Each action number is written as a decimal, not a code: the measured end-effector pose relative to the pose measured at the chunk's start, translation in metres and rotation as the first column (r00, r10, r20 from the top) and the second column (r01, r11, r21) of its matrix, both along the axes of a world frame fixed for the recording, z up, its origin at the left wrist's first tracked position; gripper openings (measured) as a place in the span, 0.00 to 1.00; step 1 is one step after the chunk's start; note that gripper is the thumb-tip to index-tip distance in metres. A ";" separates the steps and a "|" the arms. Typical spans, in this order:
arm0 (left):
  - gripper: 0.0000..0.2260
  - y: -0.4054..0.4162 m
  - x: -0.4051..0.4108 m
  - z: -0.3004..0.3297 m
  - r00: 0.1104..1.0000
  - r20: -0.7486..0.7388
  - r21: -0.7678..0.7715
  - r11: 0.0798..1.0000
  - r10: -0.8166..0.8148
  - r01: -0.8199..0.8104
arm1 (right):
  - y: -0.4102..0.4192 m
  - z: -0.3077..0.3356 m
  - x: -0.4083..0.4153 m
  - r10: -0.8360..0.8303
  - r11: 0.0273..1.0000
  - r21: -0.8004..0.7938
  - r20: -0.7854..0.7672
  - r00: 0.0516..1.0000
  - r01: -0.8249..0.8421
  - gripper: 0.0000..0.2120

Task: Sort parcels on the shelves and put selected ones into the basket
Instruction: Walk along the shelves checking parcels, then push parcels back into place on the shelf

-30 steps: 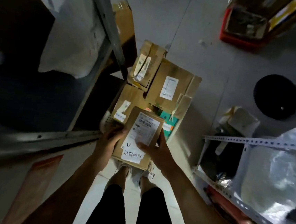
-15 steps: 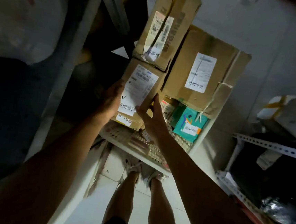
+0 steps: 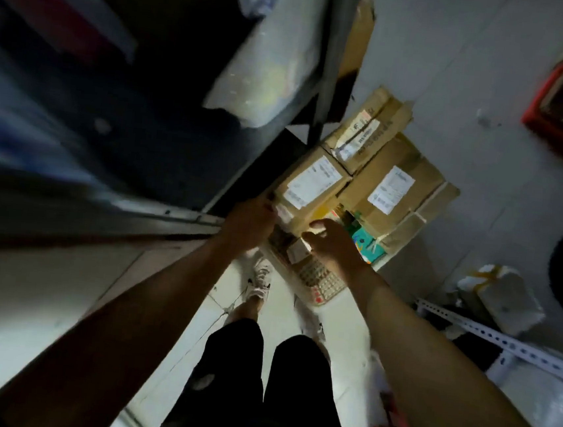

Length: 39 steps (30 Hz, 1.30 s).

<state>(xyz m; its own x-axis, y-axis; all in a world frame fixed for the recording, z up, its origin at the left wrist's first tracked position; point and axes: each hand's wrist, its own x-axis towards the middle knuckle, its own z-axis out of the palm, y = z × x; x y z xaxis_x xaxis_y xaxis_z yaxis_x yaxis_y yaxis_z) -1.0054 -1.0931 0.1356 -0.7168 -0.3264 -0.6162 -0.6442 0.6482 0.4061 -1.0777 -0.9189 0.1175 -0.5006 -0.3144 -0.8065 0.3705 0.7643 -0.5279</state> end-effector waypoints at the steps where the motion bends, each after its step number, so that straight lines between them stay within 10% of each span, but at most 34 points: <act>1: 0.18 0.003 0.015 0.026 0.998 0.028 0.028 0.998 0.059 -0.060 | 0.000 0.021 0.005 0.109 0.994 0.003 -0.028 0.994 -0.109 0.16; 8: 0.11 0.032 0.169 0.128 0.900 -0.002 0.024 0.900 0.436 -0.436 | -0.032 0.118 0.085 0.727 0.682 0.014 -0.128 0.675 -0.731 0.23; 17: 0.14 0.131 0.409 0.177 0.366 -0.097 -0.046 0.363 0.926 -0.931 | -0.067 0.176 0.301 0.960 0.110 -0.060 -0.252 0.122 -0.992 0.16; 28: 0.16 0.338 0.684 0.230 -0.320 -0.174 -0.110 -0.341 0.931 -0.933 | 0.011 0.226 0.628 0.714 -0.658 -0.043 -0.353 -0.605 -0.751 0.21; 39: 0.12 0.515 0.795 0.322 -0.708 -0.518 -0.092 -0.854 0.480 -0.512 | 0.156 0.308 0.866 0.362 -0.932 -0.210 -0.534 -0.765 -0.294 0.17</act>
<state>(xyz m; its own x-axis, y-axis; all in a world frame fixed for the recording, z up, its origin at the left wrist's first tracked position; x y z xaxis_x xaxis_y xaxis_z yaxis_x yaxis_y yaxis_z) -0.2106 -0.5784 0.4575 0.9743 -0.1889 -0.1225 -0.0736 -0.7815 0.6196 -0.2120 -0.7625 0.4250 0.9378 0.1153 -0.3273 -0.2052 -0.5766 -0.7909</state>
